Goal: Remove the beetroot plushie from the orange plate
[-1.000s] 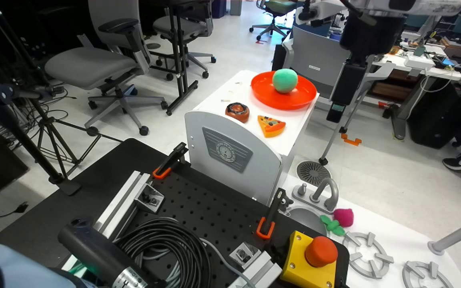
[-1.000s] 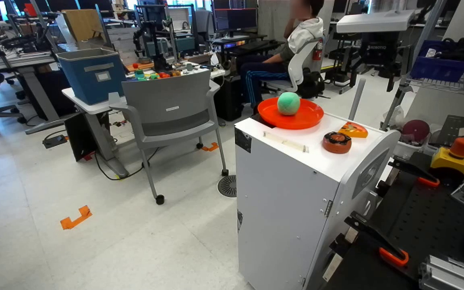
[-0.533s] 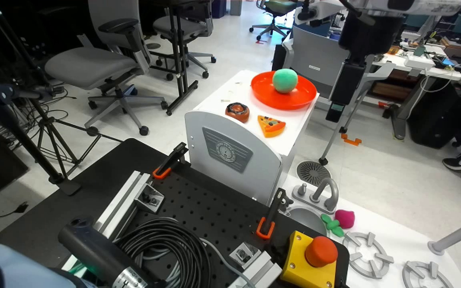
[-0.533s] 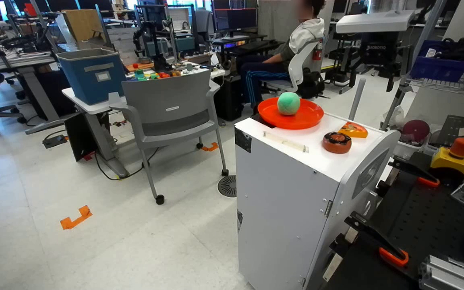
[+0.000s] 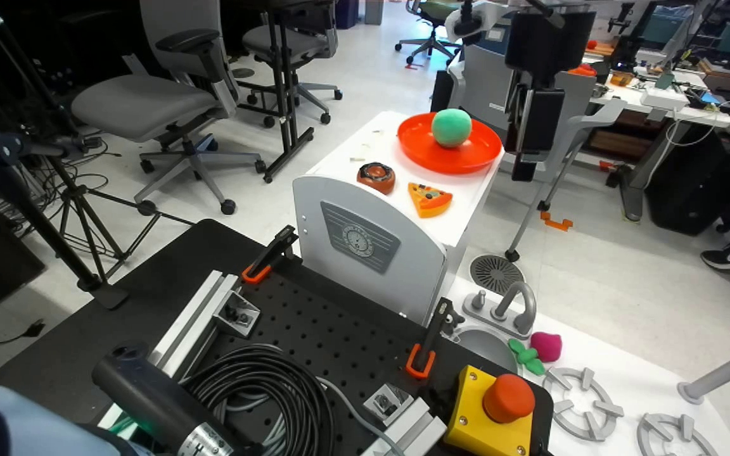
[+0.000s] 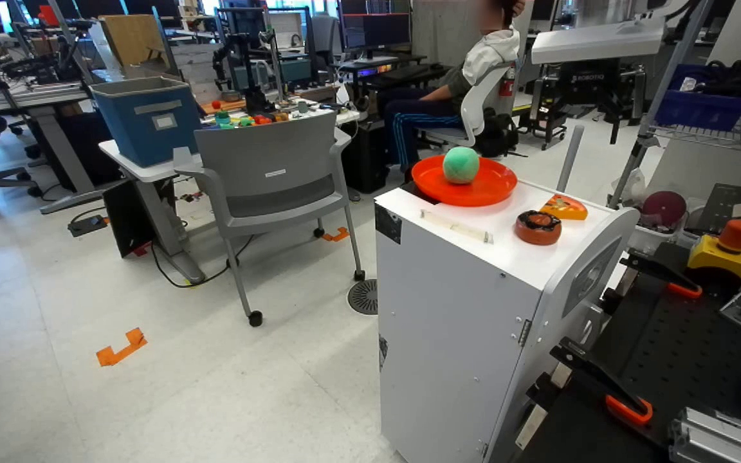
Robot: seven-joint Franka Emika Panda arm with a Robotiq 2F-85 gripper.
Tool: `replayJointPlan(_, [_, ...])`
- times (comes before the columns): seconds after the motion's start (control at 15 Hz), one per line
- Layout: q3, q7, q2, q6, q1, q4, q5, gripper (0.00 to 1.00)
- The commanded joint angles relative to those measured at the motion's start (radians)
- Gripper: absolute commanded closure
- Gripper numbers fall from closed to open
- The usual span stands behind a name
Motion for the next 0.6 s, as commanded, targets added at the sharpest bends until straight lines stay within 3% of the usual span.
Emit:
replayJointPlan(0.0, [0.015, -0.066, -0.03, 0.028, 0.021, -0.022, -0.114, 0.0])
replayJointPlan(0.53, [0.043, -0.278, -0.034, 0.092, 0.047, -0.039, -0.285, 0.0])
